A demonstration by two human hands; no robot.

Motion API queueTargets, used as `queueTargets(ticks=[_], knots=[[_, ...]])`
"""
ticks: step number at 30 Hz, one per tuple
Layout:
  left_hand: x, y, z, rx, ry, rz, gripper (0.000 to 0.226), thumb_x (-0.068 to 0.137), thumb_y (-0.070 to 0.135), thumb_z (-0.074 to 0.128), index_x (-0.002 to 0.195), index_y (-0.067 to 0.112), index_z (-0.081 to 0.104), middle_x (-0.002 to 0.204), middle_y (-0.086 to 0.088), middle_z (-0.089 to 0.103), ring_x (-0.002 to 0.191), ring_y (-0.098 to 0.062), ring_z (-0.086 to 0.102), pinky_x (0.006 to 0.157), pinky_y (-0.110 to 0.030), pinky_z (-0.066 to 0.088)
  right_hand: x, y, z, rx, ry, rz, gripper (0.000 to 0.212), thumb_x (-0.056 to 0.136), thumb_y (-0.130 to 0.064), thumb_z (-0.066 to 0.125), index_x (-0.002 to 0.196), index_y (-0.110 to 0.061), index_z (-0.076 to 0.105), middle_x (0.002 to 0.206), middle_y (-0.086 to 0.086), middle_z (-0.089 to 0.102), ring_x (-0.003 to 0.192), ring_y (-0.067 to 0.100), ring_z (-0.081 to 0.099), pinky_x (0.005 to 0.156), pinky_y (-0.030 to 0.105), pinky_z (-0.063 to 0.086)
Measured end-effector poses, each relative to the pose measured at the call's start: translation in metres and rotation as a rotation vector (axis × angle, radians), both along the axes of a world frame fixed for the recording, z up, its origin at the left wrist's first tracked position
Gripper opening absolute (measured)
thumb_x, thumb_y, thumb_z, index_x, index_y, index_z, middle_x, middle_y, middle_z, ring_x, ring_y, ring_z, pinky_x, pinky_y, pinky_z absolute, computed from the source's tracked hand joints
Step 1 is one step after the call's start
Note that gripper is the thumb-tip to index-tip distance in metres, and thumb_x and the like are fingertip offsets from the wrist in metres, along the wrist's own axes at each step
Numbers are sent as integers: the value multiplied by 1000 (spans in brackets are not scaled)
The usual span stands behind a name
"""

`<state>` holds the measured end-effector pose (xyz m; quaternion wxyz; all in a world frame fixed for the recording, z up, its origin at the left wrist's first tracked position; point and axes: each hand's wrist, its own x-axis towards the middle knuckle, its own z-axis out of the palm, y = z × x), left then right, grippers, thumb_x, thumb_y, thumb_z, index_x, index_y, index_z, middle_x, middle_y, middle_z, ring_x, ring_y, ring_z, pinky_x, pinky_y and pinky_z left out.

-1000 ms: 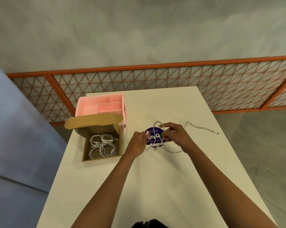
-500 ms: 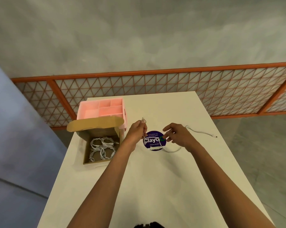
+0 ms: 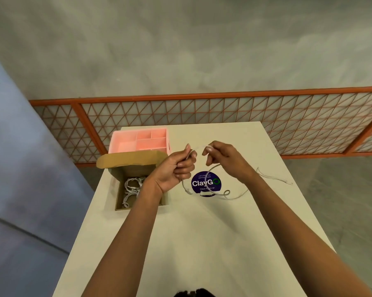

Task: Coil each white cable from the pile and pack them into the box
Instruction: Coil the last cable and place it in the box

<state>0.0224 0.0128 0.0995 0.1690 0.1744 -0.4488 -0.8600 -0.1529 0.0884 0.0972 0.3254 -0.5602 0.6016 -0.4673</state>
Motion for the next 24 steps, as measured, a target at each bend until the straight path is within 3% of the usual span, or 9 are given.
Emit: queueTargets(ticks=[5,10,14,16,18,20,24], knots=[[11,1,-6,-49,73,13,27,81,46,67,73,20,64,46,13,32,39,0,20,37,-14,16,-7,-4,6,-48,20,-209,24,98,-25,50,91,-11,68,63,1,61,50,9,57,53,17,45],[6,4,1,-6,155,179,34,96,29,36,113,9,58,45,8,35,35,-1,25,38,-15,13,5,2,-16,160,51,-116,31,100,-30,44,93,-8,66,62,2,61,49,14,58,53,21,47],[4,3,-3,-13,196,324,46,93,27,39,135,9,46,55,7,49,38,0,36,40,-12,28,20,12,-35,391,180,92,23,103,-24,34,100,-13,54,71,4,65,63,15,62,67,22,49],[4,0,-8,-28,193,422,43,94,27,42,133,11,49,65,7,61,51,0,52,50,-13,44,26,17,-35,504,163,186,16,103,-18,33,97,-15,48,74,5,65,65,16,62,69,22,48],[4,-2,-13,-55,192,478,41,93,30,42,128,12,53,84,4,72,79,-8,68,73,-22,56,31,19,-28,562,216,246,16,103,-17,32,95,-18,46,72,2,64,61,14,60,68,21,46],[3,-5,-17,-68,178,507,46,88,34,43,128,13,51,108,-1,71,105,-16,66,86,-30,55,34,18,-19,573,294,275,17,102,-19,32,91,-22,44,69,0,62,58,13,56,66,22,45],[-1,-8,-28,-114,28,605,41,99,30,37,135,11,46,134,-14,54,125,-26,52,96,-31,50,38,13,4,563,478,314,15,101,-21,32,98,-19,47,69,-2,59,66,16,54,65,24,42]])
